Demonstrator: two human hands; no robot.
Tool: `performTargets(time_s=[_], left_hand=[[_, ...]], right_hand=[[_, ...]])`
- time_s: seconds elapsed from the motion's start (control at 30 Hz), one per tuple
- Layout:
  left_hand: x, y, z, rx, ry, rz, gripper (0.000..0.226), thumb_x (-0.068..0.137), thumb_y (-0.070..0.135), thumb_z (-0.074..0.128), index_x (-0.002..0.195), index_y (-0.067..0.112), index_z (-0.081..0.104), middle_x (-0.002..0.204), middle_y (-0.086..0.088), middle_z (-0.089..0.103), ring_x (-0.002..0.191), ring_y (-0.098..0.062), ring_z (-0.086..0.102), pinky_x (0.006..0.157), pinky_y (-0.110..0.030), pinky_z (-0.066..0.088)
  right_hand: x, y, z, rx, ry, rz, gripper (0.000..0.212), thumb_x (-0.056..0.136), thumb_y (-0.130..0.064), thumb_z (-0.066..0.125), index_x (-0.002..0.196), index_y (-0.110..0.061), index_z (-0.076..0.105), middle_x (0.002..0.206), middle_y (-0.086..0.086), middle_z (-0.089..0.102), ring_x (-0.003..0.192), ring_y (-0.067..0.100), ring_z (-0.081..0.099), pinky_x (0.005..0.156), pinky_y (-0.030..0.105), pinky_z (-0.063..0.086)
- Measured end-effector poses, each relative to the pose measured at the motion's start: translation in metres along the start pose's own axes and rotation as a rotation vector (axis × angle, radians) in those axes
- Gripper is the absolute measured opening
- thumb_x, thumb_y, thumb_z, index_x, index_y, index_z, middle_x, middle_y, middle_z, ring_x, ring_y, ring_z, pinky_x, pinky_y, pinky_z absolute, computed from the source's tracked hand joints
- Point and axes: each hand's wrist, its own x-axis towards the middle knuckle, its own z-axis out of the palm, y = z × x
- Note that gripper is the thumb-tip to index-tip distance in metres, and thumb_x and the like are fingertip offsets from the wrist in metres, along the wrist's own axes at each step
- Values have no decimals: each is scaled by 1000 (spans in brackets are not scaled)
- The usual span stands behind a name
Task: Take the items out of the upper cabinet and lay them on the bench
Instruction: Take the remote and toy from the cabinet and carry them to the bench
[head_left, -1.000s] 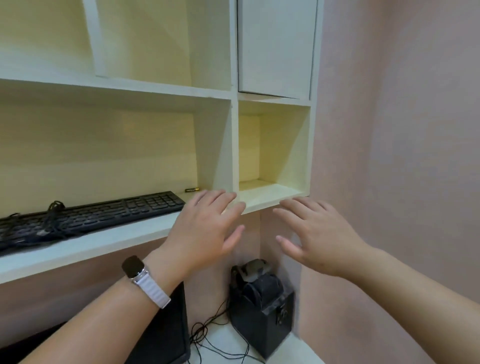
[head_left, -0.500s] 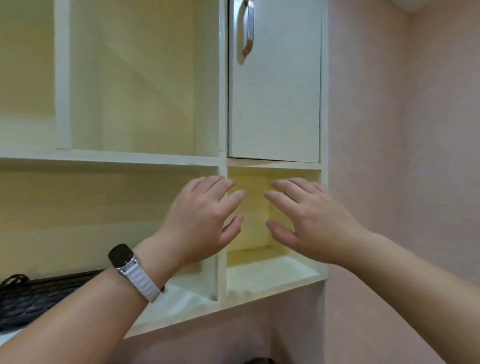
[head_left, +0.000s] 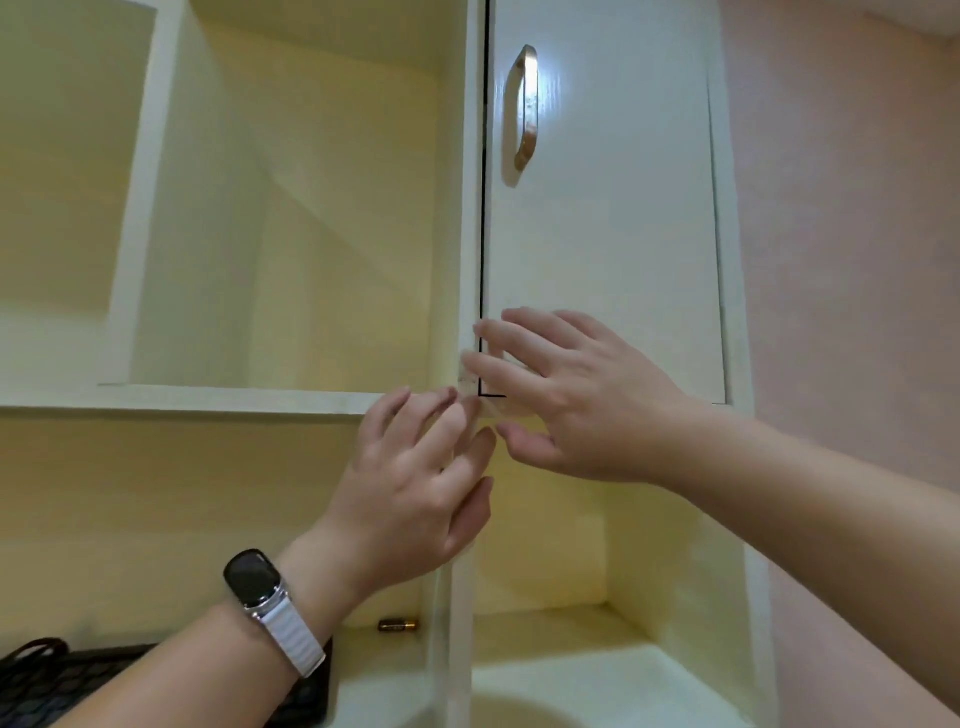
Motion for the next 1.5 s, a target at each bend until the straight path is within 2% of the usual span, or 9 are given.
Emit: performTargets(time_s=[0.17,0.33,0.5,0.6,0.7,0.83,1.03,1.3,1.5], left_hand=[[-3,-1,6,-7,49,20,37,83,33,59,109,10,72,123,-13,66,117,-34,55,102,-52,38],[-2,-2,12,-13,84,15,40,80,32,60,110,9,72,123,-13,66,118,-33,52,100,-51,38],[-4,-2,16,-41,98,20,43,81,30,58,115,8,72,123,-15,66,118,-34,53,100,-52,38],[-5,-2,18,-53,107,10,43,82,30,57,116,8,71,123,-14,67,117,-34,52,100,-51,37],[-4,-2,17,-69,107,4,45,81,28,58,119,7,70,124,-14,66,117,-33,52,100,-50,37],[-5,-2,16,-63,80,2,45,81,29,58,118,7,70,124,-13,66,118,-32,52,101,-50,38],[1,3,8,-86,52,-68,43,77,28,59,112,7,72,116,-13,68,111,-32,54,97,-49,39],[27,34,1,-108,3,-229,48,78,35,53,115,9,70,119,-13,67,111,-34,54,92,-50,38],[26,41,17,-84,76,-269,47,80,36,48,111,9,72,118,-13,67,113,-36,51,95,-54,34]], right_hand=[[10,19,15,-59,-47,-42,58,92,-52,44,140,-19,49,151,9,41,140,33,35,112,50,29],[17,34,7,-143,-26,-171,50,95,-52,42,125,-16,58,149,12,44,141,34,34,114,54,26],[28,38,-6,-207,-13,-291,43,90,-50,49,108,-14,62,123,12,60,131,33,45,113,53,27],[32,36,-15,-227,-13,-327,36,86,-46,49,101,-16,64,108,9,62,117,33,52,112,51,29],[32,35,-30,-231,-42,-337,35,84,-44,48,95,-16,65,103,8,62,109,33,53,110,50,31],[26,34,-55,-234,-105,-321,39,84,-47,48,98,-15,63,104,10,60,107,34,51,105,49,34],[-8,47,-91,-223,22,-278,36,83,-44,56,97,-13,65,107,14,62,110,39,53,104,48,39],[-59,66,-140,-305,89,-176,33,79,-39,62,82,-6,66,100,19,65,101,43,59,91,46,46],[-124,98,-168,-447,4,-35,33,77,-35,59,84,-4,66,98,21,64,101,43,58,90,46,48]])
